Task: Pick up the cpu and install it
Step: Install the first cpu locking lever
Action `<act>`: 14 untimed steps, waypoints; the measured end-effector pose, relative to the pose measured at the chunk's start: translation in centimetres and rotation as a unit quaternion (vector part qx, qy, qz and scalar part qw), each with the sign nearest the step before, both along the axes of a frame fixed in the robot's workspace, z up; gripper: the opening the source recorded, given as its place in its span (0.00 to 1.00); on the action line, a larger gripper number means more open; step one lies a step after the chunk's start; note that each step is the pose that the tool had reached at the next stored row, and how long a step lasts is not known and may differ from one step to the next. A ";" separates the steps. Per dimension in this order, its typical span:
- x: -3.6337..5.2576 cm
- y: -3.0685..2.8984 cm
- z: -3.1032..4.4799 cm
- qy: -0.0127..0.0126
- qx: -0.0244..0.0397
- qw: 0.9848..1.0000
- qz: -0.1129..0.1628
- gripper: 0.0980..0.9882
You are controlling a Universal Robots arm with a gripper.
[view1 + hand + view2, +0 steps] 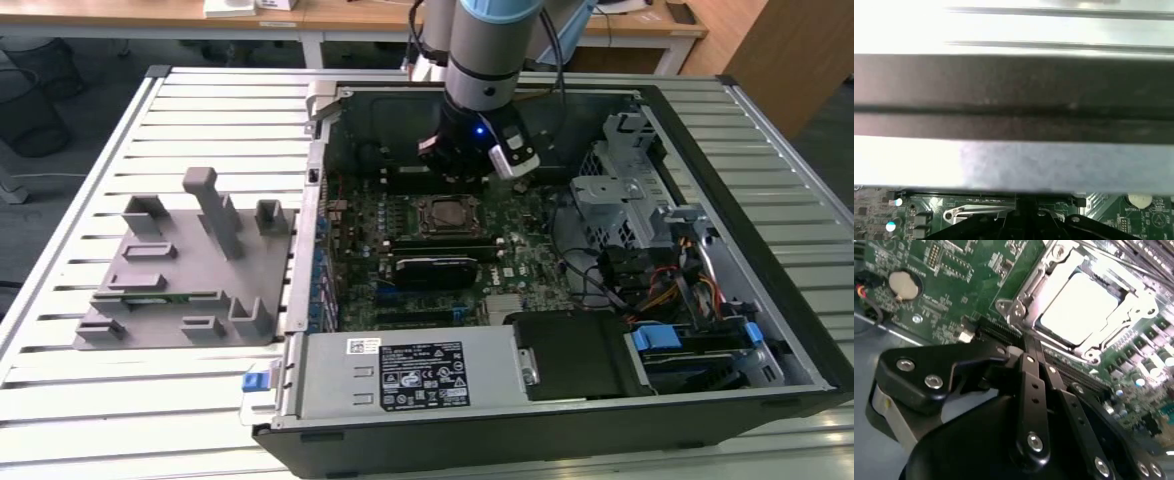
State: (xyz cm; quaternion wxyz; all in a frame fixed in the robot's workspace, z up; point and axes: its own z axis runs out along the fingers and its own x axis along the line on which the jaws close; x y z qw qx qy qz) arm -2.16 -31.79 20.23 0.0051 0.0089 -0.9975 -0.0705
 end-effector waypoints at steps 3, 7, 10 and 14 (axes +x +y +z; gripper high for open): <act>0.00 -0.01 0.13 0.000 0.000 1.000 0.000 0.01; 0.00 -0.21 0.14 0.000 0.000 1.000 0.000 0.01; 0.01 -0.36 0.14 0.000 0.000 1.000 0.000 0.01; 0.04 -0.44 0.14 0.000 0.000 1.000 0.000 0.01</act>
